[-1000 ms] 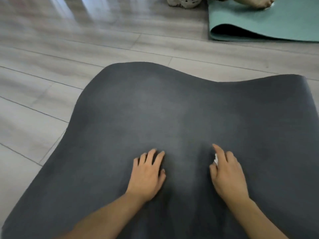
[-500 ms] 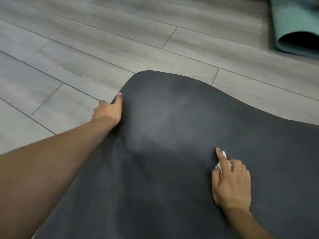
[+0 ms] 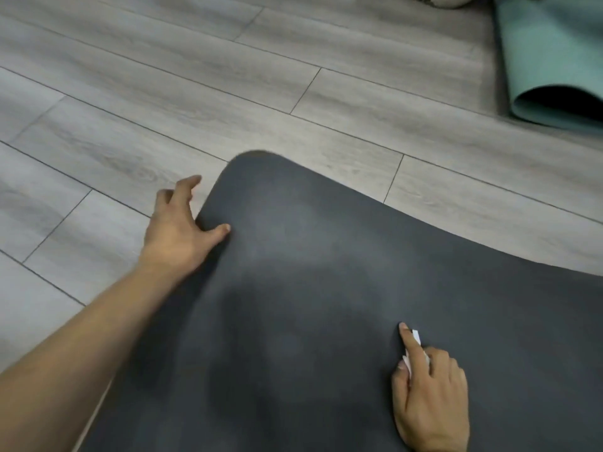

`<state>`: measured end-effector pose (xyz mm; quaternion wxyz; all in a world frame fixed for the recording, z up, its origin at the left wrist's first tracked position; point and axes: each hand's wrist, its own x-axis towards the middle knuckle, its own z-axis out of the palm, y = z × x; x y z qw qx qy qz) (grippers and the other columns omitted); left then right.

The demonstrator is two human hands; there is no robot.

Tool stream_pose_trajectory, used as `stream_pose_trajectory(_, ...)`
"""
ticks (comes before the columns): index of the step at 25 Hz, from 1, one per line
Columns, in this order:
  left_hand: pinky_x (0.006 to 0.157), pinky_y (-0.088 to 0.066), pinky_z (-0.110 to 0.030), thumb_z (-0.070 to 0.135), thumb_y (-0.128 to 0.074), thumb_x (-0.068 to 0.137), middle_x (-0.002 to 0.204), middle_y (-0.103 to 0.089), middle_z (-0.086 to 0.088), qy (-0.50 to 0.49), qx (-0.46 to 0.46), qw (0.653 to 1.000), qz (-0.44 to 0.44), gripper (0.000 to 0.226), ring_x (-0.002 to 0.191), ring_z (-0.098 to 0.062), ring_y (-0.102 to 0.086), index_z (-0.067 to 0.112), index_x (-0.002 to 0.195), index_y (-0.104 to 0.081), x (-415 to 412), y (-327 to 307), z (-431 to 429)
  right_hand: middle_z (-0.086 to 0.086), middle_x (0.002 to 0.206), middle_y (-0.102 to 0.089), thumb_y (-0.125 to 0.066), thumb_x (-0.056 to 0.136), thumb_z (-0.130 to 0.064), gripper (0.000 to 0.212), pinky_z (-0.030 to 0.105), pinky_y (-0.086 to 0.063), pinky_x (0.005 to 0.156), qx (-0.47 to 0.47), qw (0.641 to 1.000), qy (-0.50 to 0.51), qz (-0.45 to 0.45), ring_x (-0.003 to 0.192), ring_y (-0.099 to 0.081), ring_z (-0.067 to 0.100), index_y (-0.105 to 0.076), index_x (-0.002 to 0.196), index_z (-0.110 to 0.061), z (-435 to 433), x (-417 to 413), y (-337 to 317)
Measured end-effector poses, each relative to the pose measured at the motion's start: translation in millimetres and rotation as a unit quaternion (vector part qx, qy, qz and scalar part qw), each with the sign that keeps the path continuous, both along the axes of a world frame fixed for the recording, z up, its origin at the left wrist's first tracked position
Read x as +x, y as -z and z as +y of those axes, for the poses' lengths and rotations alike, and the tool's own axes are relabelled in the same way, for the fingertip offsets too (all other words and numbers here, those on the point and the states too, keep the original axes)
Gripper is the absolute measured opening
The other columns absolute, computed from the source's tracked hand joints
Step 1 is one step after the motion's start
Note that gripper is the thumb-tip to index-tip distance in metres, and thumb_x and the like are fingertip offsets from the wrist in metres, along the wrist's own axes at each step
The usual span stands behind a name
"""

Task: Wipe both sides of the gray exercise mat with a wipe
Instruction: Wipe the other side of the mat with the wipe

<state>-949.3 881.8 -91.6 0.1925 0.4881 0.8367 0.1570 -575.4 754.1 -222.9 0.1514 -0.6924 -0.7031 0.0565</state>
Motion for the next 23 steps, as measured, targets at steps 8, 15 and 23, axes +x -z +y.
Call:
stream_pose_trajectory(8, 0.122, -0.025, -0.051, 0.027, -0.037, 0.101, 0.162, -0.035, -0.002, 0.282, 0.069, 0.951, 0.106, 0.050, 0.150, -0.030, -0.031, 0.024, 0.151, -0.044, 237.0, 123.4, -118.4, 0.003, 0.091, -0.051, -0.040, 0.084, -0.032, 0.055, 0.041, -0.041, 0.071, -0.029, 0.999, -0.011, 0.010, 0.076, -0.046, 0.025, -0.054, 0.136, -0.020, -0.3, 2.5, -4.0)
stream_pose_trajectory(15, 0.122, -0.020, -0.055, 0.036, -0.040, 0.103, 0.153, -0.050, -0.004, 0.152, 0.098, 0.974, 0.138, 0.044, 0.145, -0.039, -0.037, 0.033, 0.146, -0.053, 278.5, 136.9, -110.9, -0.004, 0.116, -0.055, -0.052, 0.083, -0.015, 0.046, 0.031, -0.045, 0.090, -0.016, 0.968, 0.045, 0.245, 0.099, -0.052, 0.018, -0.047, 0.128, -0.022, -6.7, 21.7, -28.4)
stream_pose_trajectory(23, 0.124, -0.022, -0.055, 0.053, -0.027, 0.104, 0.165, -0.028, 0.004, 0.162, 0.125, 0.975, 0.082, 0.051, 0.151, -0.029, -0.028, 0.040, 0.150, -0.043, 265.0, 204.1, -96.5, 0.010, 0.104, -0.050, -0.056, 0.096, -0.026, 0.017, 0.044, -0.045, 0.086, 0.092, 0.974, 0.207, -0.028, 0.089, -0.047, 0.029, -0.066, 0.108, -0.019, 28.6, 375.4, -10.5)
